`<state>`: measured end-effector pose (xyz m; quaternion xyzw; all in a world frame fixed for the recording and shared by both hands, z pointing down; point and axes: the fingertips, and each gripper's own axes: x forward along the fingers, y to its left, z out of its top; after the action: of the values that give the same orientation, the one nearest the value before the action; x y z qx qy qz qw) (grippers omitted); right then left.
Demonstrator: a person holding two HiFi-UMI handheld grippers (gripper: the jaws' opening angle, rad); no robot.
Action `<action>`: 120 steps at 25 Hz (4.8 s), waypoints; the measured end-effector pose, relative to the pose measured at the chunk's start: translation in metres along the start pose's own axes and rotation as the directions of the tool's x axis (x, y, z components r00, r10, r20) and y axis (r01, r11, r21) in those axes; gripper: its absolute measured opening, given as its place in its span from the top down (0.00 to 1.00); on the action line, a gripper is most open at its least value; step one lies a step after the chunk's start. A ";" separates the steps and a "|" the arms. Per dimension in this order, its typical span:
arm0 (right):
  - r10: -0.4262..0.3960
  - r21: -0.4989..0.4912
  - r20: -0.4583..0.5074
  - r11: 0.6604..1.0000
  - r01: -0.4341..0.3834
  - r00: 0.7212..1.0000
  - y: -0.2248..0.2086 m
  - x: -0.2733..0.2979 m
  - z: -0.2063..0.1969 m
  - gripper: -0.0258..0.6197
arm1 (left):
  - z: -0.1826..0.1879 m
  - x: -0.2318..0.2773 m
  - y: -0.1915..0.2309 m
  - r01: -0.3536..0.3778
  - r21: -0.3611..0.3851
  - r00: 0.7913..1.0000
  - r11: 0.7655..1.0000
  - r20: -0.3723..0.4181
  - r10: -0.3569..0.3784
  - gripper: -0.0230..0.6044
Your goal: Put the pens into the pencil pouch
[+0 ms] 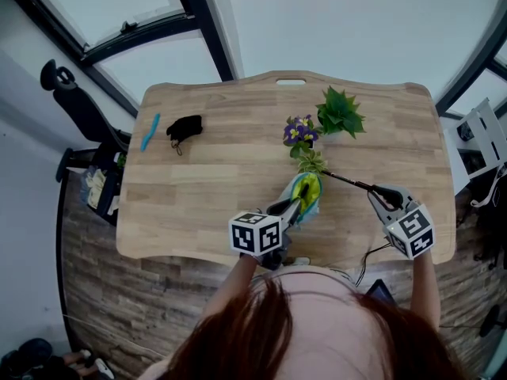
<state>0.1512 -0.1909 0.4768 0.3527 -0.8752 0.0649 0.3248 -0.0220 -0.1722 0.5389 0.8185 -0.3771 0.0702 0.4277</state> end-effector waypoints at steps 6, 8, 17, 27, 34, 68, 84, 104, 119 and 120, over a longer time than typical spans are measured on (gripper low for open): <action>0.033 -0.032 0.056 0.999 -0.031 0.998 0.013 -0.009 0.022 0.90 | 0.000 0.001 0.000 0.005 -0.001 1.000 1.000 0.002 -0.005 0.93; 0.047 -0.048 0.062 0.998 -0.045 0.997 0.017 -0.012 0.027 0.90 | 0.000 0.000 0.000 0.005 -0.003 1.000 1.000 0.003 -0.005 0.93; 0.089 -0.197 -0.021 0.976 -0.091 0.996 0.035 -0.012 0.036 0.90 | -0.002 -0.001 0.000 0.006 -0.003 1.000 1.000 0.007 -0.006 0.93; 0.145 -0.372 -0.118 0.911 -0.179 0.982 0.054 0.005 0.048 0.90 | -0.004 -0.002 -0.002 0.005 0.005 1.000 1.000 0.004 -0.005 0.93; 0.181 -0.458 -0.178 0.855 -0.244 0.967 0.067 0.022 0.054 0.90 | -0.004 -0.003 -0.003 0.003 0.009 1.000 1.000 0.003 -0.003 0.93; 0.241 -0.526 -0.417 0.722 -0.448 0.877 0.113 0.099 0.029 0.89 | -0.006 -0.003 -0.007 0.018 0.016 1.000 1.000 -0.005 -0.018 0.93; 0.256 -0.409 -0.348 0.824 -0.392 0.902 0.107 0.102 0.037 0.84 | -0.008 -0.003 -0.003 0.008 0.010 1.000 1.000 -0.004 -0.008 0.93; 0.103 -0.102 -0.006 0.989 -0.103 0.995 0.079 0.058 0.062 0.85 | -0.001 -0.012 0.006 -0.040 0.005 0.998 0.999 0.053 0.039 0.87; 0.033 0.072 0.139 0.996 -0.043 0.990 0.084 0.034 0.050 0.90 | -0.002 -0.037 0.021 -0.190 -0.033 0.969 0.981 0.154 0.193 0.71; 0.033 0.080 0.148 0.996 -0.045 0.988 0.084 0.033 0.049 0.90 | -0.002 -0.040 0.022 -0.210 -0.032 0.963 0.977 0.166 0.212 0.70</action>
<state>0.0527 -0.1642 0.4682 0.3523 -0.9000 0.0813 0.2433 -0.0650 -0.1562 0.5367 0.7736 -0.4975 0.0431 0.3902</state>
